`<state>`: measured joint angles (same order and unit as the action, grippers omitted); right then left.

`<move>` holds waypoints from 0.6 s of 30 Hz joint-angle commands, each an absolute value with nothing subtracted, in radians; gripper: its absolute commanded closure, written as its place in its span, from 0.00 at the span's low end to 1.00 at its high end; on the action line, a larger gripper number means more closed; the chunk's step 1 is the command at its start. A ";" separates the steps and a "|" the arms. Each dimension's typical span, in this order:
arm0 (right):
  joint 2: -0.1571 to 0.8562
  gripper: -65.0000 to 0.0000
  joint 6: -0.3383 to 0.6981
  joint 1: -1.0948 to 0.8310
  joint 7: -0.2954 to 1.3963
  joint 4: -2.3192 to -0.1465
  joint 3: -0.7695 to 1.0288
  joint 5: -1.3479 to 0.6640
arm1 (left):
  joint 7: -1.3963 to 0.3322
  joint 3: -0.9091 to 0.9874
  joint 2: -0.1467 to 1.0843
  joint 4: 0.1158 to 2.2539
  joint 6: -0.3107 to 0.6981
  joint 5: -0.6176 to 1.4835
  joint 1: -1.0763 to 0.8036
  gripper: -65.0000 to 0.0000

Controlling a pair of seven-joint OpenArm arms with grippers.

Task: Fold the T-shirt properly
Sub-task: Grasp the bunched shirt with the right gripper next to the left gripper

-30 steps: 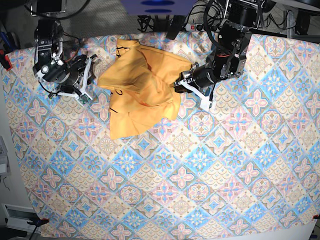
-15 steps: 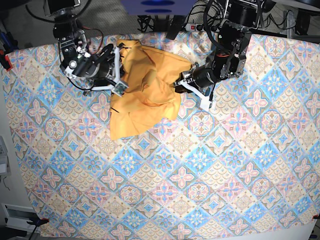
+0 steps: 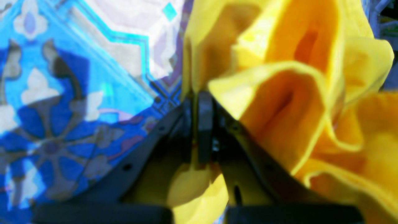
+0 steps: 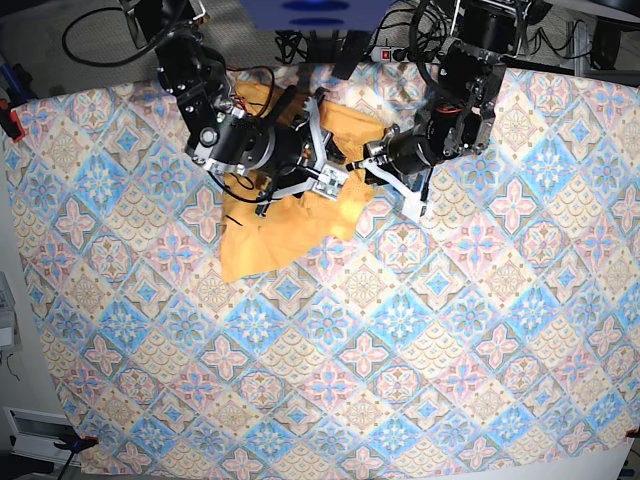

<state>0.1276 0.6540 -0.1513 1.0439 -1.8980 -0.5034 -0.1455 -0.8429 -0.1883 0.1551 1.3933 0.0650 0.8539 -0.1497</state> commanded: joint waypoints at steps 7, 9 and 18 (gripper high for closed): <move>0.128 0.78 0.651 -0.137 1.026 -1.888 -0.498 -0.153 | -0.846 -0.183 0.170 1.472 0.053 0.839 -0.173 1.00; 0.128 0.78 0.651 -0.137 1.027 -1.888 -0.499 -0.153 | -0.846 -0.183 0.170 1.521 0.053 0.839 -0.188 1.00; 0.128 0.78 0.653 -0.084 1.032 -1.886 -0.602 -0.154 | -0.846 -0.120 0.194 1.567 0.053 0.839 -0.237 1.00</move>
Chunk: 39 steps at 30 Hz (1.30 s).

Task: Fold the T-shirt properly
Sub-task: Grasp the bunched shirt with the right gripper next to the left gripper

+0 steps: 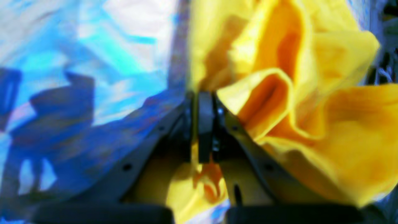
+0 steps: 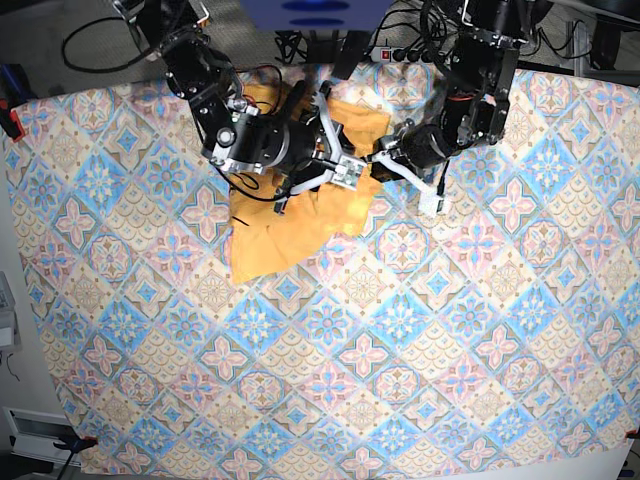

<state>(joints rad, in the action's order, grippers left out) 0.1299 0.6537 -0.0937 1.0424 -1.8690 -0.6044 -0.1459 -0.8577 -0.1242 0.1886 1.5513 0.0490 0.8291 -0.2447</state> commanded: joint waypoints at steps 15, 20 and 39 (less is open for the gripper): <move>0.130 0.78 0.653 -0.001 1.078 -1.797 -0.707 -0.151 | -0.843 -0.010 0.188 1.527 0.053 0.829 -0.232 1.00; 0.128 0.78 0.651 -0.001 1.052 -1.787 -0.656 -0.151 | -0.849 -0.012 0.188 1.532 0.053 0.835 -0.228 1.00; 0.134 0.78 0.651 -0.002 1.046 -1.773 -0.654 -0.151 | -0.963 0.059 0.220 1.569 0.059 0.837 -0.259 0.54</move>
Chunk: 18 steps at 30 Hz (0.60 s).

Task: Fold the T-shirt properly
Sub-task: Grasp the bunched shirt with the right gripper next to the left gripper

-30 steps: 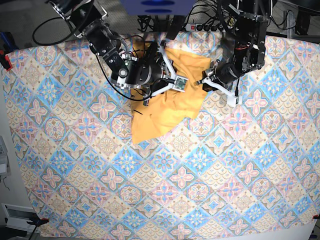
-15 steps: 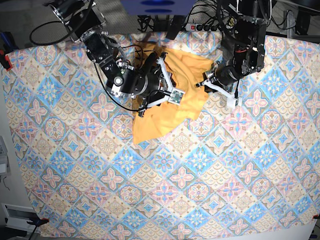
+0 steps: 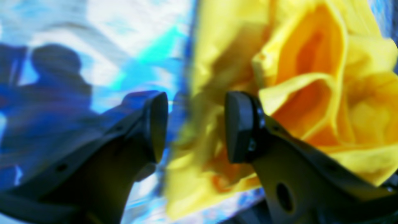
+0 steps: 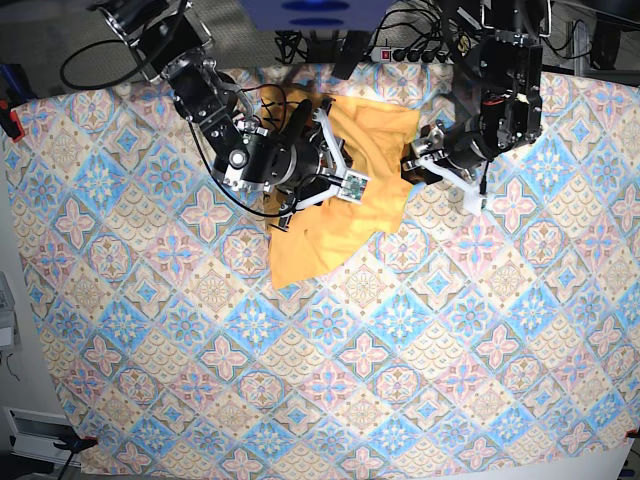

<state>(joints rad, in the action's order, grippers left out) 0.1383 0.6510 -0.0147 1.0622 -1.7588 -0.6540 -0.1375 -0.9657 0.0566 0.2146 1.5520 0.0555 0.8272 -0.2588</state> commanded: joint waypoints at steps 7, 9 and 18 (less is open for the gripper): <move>0.130 0.78 0.653 -0.002 1.050 -1.773 -0.667 -0.153 | -0.957 0.217 0.186 1.573 0.061 0.839 -0.305 0.55; 0.130 0.78 0.653 0.001 1.050 -1.773 -0.707 -0.153 | -0.963 0.243 0.170 1.589 0.061 0.839 -0.305 0.55; 0.130 0.78 0.656 0.002 1.053 -1.773 -0.751 -0.151 | -0.963 0.143 0.148 1.778 0.062 0.837 -0.312 0.55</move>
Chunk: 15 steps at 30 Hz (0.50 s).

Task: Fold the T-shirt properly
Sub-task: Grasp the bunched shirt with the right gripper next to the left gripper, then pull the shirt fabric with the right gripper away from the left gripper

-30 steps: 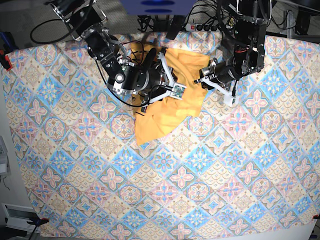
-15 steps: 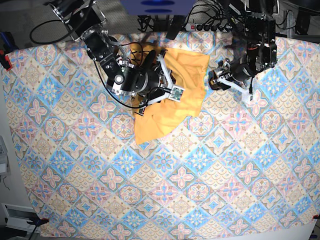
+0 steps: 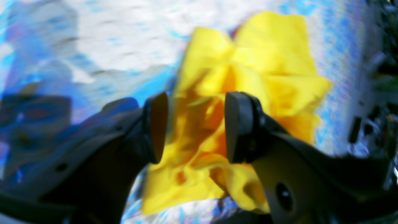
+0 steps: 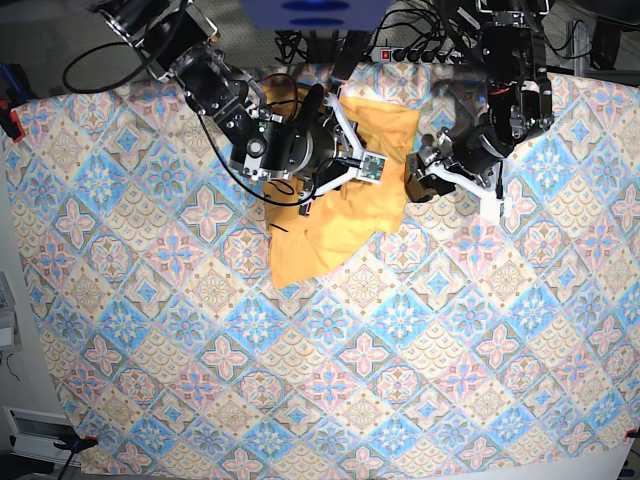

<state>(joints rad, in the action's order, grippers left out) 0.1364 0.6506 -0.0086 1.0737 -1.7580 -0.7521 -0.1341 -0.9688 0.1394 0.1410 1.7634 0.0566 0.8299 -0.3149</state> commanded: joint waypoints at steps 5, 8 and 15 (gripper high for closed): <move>0.130 0.77 0.657 0.004 1.073 -1.773 -0.753 -0.151 | -0.963 0.053 0.148 1.779 0.062 0.835 -0.291 0.55; 0.133 0.77 0.659 0.027 1.098 -1.773 -0.777 -0.151 | -0.964 0.001 0.150 1.781 0.061 0.829 -0.292 0.55; 0.134 0.77 0.656 0.025 1.092 -1.774 -0.791 -0.033 | -0.964 -0.156 0.282 1.779 0.053 0.828 -0.349 0.55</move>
